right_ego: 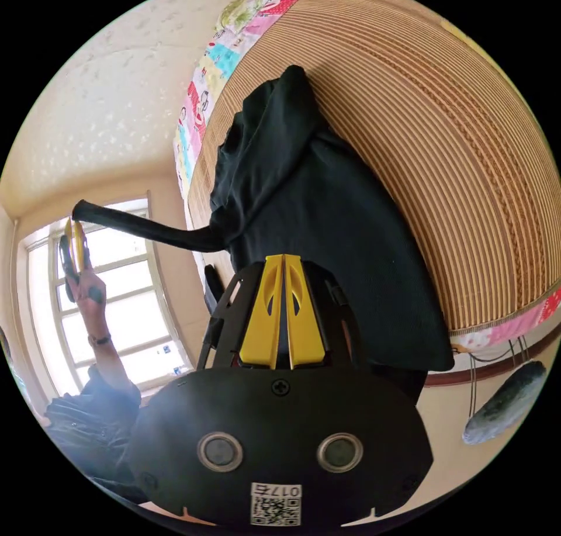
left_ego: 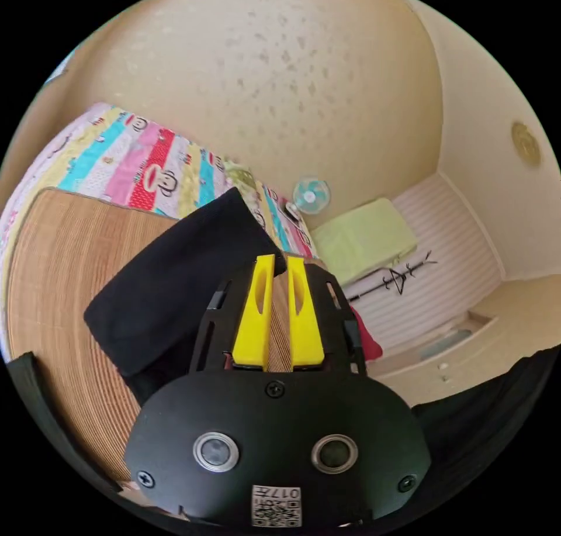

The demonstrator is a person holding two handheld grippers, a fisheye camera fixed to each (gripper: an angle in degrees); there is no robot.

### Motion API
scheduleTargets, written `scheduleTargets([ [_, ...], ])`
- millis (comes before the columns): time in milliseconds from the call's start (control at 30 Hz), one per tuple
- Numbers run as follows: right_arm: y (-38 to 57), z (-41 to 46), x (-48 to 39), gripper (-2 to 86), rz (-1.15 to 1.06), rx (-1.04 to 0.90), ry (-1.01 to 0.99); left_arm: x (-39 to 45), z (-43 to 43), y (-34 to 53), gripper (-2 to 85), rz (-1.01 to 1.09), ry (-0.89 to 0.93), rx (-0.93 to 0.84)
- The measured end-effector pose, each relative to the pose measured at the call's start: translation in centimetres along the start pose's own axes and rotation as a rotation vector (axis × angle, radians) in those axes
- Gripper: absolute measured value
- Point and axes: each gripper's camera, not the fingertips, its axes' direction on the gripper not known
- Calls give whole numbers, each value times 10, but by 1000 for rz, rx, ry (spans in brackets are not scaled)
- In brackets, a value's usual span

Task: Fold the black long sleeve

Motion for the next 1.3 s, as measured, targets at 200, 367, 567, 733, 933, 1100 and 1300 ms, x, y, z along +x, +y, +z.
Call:
scheduleTargets([
  [200,-7,-50,41,24,58,62,-41,-3,136,93,96,-51,-97,-384],
  [367,3,-61,54,70,-32,-72,194,-75,87,194,108,-265,-329,-441],
  [567,13,-25,73,106,-48,-288,373,-158,20,318,116,-578,-704,-459],
  [733,5,-27,83,110,1,-277,392,-181,10,374,132,-670,-605,-449],
  [933,6,-30,94,131,-78,-442,619,-193,-5,400,134,-496,-509,-713],
  [1100,-13,-18,121,143,-78,-572,662,-218,-7,403,132,-378,-510,-857],
  [1300,-41,4,130,91,-126,-719,678,-259,5,385,61,-342,-399,-955],
])
